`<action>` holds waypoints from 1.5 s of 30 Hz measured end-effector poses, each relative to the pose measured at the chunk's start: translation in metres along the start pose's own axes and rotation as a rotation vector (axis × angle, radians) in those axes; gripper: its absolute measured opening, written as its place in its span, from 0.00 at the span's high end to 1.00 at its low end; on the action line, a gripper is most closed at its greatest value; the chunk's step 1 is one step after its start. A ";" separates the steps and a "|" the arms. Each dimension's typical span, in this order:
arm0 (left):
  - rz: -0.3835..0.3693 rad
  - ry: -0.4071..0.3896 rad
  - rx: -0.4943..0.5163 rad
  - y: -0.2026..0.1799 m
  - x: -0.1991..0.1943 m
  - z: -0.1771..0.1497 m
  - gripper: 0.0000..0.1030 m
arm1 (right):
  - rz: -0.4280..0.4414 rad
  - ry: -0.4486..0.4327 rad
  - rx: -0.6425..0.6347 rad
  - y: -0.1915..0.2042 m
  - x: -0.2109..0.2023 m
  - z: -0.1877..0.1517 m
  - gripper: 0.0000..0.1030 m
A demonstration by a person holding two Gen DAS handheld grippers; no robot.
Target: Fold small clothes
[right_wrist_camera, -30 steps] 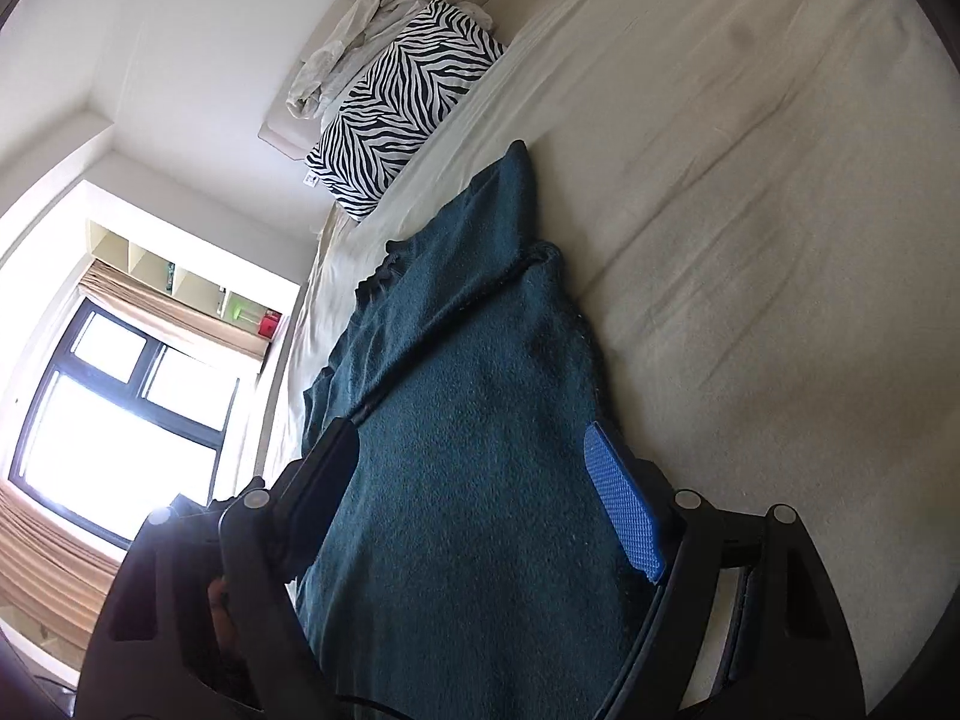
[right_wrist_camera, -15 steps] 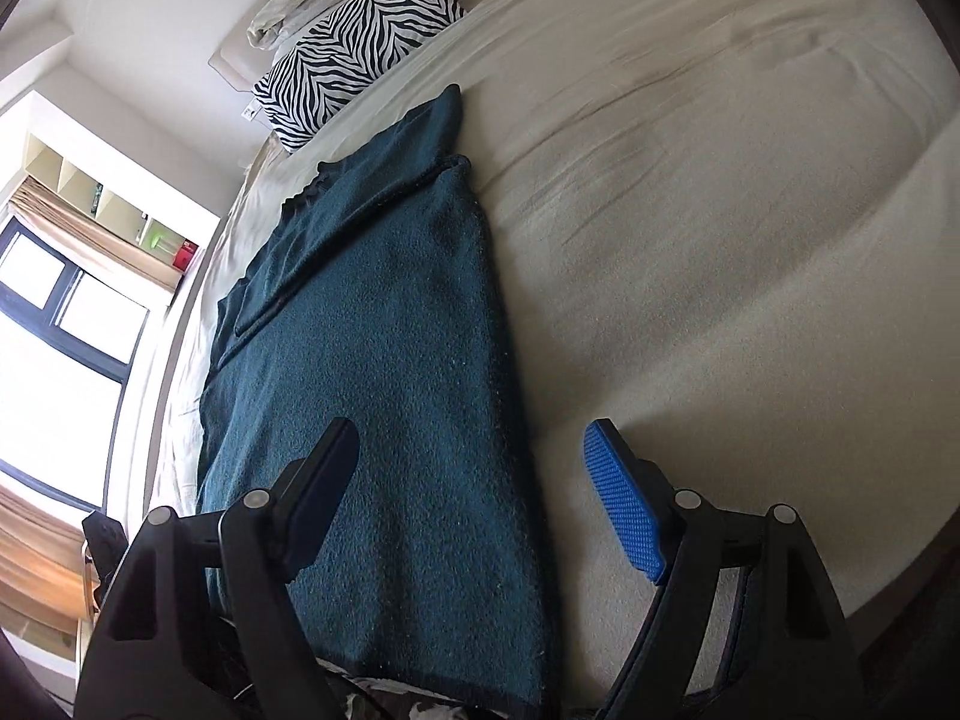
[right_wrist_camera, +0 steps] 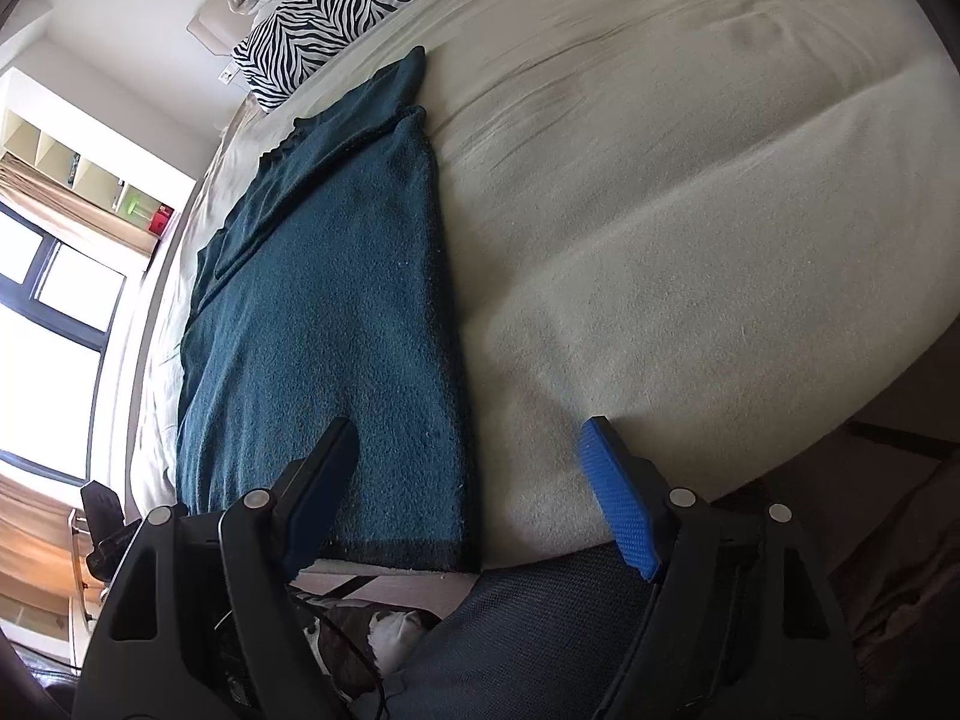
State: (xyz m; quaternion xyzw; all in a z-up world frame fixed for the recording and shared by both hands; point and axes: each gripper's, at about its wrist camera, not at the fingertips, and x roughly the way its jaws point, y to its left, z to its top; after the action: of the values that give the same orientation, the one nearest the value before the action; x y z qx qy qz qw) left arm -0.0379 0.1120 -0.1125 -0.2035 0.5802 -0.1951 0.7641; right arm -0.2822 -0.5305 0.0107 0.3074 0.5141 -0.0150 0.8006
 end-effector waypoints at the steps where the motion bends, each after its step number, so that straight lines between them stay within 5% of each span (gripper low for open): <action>1: 0.000 0.006 0.004 -0.001 0.001 -0.001 0.77 | -0.003 0.012 -0.001 0.001 0.000 -0.001 0.27; 7: -0.011 0.024 0.010 -0.001 0.004 -0.004 0.85 | -0.009 0.095 -0.012 0.009 0.004 -0.007 0.38; 15: -0.012 0.028 0.022 -0.003 0.006 -0.002 0.90 | -0.010 0.171 0.008 0.008 0.019 -0.010 0.69; 21: -0.022 0.012 0.024 -0.004 0.002 -0.004 0.93 | 0.009 0.149 0.014 0.008 0.019 -0.010 0.92; 32: -0.257 -0.080 -0.059 -0.002 -0.031 0.013 0.94 | 0.148 0.015 0.053 0.023 -0.004 0.011 0.94; 45: -0.509 -0.204 -0.190 0.003 -0.062 0.069 0.94 | 0.314 -0.185 0.108 0.049 -0.016 0.079 0.94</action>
State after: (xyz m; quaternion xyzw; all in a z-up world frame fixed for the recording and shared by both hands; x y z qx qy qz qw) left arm 0.0137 0.1535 -0.0471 -0.4319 0.4463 -0.3040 0.7224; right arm -0.2089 -0.5361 0.0697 0.4238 0.3823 0.0544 0.8193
